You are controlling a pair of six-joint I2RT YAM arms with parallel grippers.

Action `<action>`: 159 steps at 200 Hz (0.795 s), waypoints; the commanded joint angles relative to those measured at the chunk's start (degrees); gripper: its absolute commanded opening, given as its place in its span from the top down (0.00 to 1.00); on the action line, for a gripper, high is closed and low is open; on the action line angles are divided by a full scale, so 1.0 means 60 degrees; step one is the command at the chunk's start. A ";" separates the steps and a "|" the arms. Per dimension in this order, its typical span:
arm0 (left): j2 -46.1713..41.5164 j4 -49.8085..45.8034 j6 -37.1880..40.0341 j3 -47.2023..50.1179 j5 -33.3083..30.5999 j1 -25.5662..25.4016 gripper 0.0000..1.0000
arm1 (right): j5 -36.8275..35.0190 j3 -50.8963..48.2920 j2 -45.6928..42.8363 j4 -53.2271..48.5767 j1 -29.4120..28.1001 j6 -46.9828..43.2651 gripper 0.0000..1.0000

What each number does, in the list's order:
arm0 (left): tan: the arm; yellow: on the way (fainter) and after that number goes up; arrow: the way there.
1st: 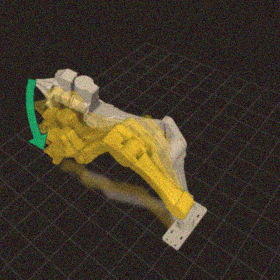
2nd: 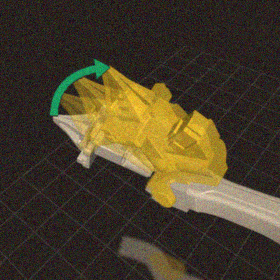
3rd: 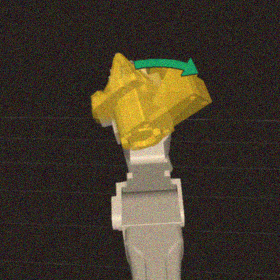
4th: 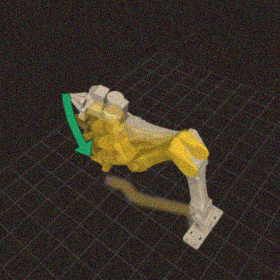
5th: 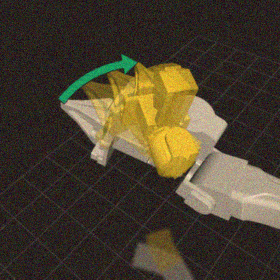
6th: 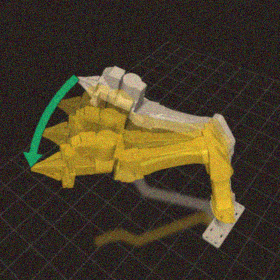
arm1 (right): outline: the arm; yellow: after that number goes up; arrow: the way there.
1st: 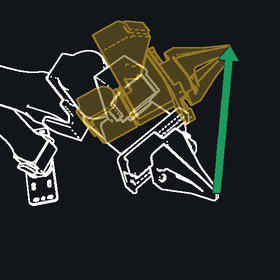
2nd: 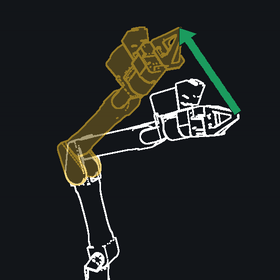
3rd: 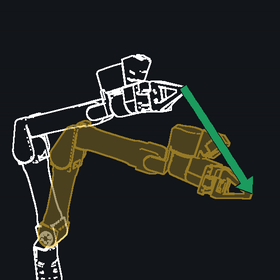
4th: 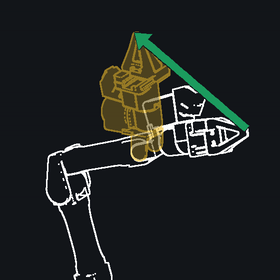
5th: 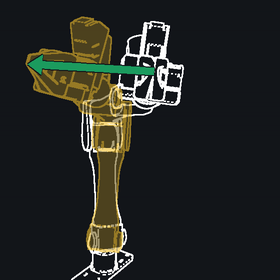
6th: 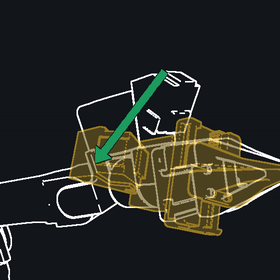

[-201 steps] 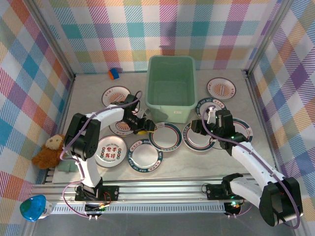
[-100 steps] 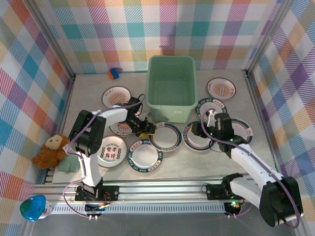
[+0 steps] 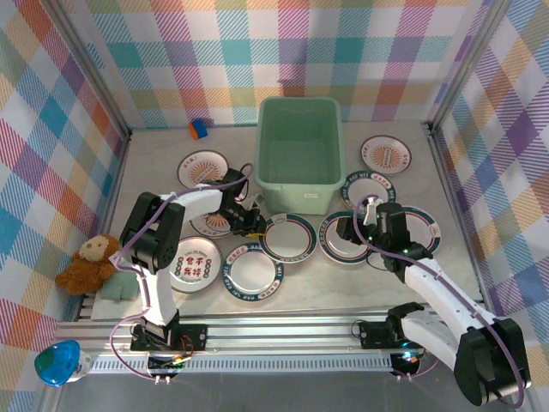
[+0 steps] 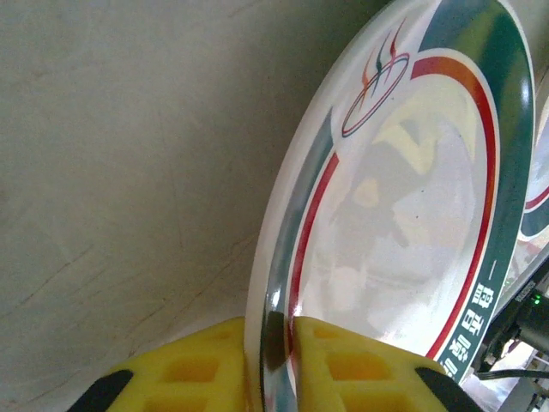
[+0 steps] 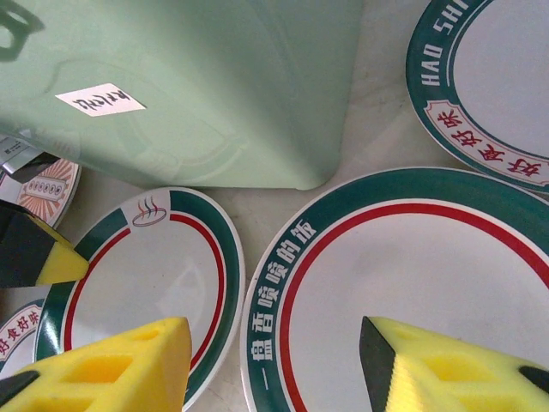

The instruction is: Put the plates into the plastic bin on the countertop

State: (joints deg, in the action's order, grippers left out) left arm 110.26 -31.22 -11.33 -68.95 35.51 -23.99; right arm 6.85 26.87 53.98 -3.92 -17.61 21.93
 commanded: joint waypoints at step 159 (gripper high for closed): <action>-0.3747 -0.0942 0.0120 0.0822 -0.0631 -0.0053 1.00 | -0.0301 0.0248 -0.2260 -0.1472 -0.0049 0.0292 0.45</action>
State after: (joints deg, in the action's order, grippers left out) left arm 93.89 -33.01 -12.38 -64.86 31.99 -24.25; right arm 4.49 26.89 42.24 -10.07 -17.61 23.38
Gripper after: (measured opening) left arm 0.058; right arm 0.547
